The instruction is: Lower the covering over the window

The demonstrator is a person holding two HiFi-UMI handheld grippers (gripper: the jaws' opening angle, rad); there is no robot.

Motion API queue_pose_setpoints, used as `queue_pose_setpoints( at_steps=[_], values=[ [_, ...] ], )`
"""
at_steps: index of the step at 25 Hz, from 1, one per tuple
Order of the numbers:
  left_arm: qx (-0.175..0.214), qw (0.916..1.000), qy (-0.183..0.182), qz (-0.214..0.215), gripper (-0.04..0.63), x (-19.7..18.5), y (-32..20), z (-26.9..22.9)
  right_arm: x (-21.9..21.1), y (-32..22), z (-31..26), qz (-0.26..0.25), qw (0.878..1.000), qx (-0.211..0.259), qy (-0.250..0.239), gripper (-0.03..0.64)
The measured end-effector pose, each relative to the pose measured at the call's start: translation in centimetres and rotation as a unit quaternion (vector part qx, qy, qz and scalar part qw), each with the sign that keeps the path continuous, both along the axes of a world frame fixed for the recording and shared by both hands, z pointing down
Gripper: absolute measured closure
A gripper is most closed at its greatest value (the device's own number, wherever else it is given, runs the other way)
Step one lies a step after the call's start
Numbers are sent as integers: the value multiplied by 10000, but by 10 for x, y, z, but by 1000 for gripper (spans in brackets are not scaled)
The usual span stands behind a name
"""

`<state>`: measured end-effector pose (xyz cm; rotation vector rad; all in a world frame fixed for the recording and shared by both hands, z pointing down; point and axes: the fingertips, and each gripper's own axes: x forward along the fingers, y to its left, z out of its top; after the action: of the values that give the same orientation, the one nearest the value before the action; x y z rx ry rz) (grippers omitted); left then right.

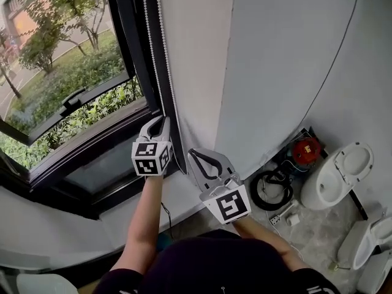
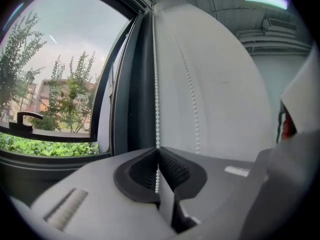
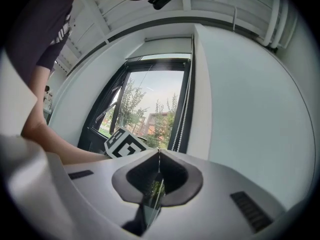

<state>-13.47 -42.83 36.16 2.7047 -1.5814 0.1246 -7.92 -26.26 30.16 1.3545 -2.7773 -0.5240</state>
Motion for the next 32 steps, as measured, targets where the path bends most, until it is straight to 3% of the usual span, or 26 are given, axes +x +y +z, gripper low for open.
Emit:
queue_pose_setpoints(
  at_steps=[5, 16, 22, 24, 27, 29, 32],
  values=[
    [-49, 9990, -141, 423, 577, 10, 54, 3, 12, 7, -2, -113, 9996, -188, -155, 603],
    [48, 9960, 337, 821, 577, 41, 181, -12, 33, 42, -7, -803, 9953, -403, -355, 603],
    [238, 9943, 381, 967, 577, 68, 231, -22, 43, 64, -9, -1439, 9872, -521, -453, 603],
    [322, 9939, 359, 994, 577, 76, 244, -24, 45, 76, -8, -1888, 9782, -707, -502, 603],
    [268, 9942, 373, 977, 577, 83, 259, -27, 46, 95, -13, -2747, 9507, -1136, -886, 602],
    [140, 9915, 511, 1184, 577, 90, 266, -25, 46, 104, -16, -3153, 9330, -1353, -1089, 601],
    [-240, 9864, 752, 1443, 578, 97, 272, -15, 43, 111, -10, -3440, 9199, -1543, -1076, 601]
  ],
)
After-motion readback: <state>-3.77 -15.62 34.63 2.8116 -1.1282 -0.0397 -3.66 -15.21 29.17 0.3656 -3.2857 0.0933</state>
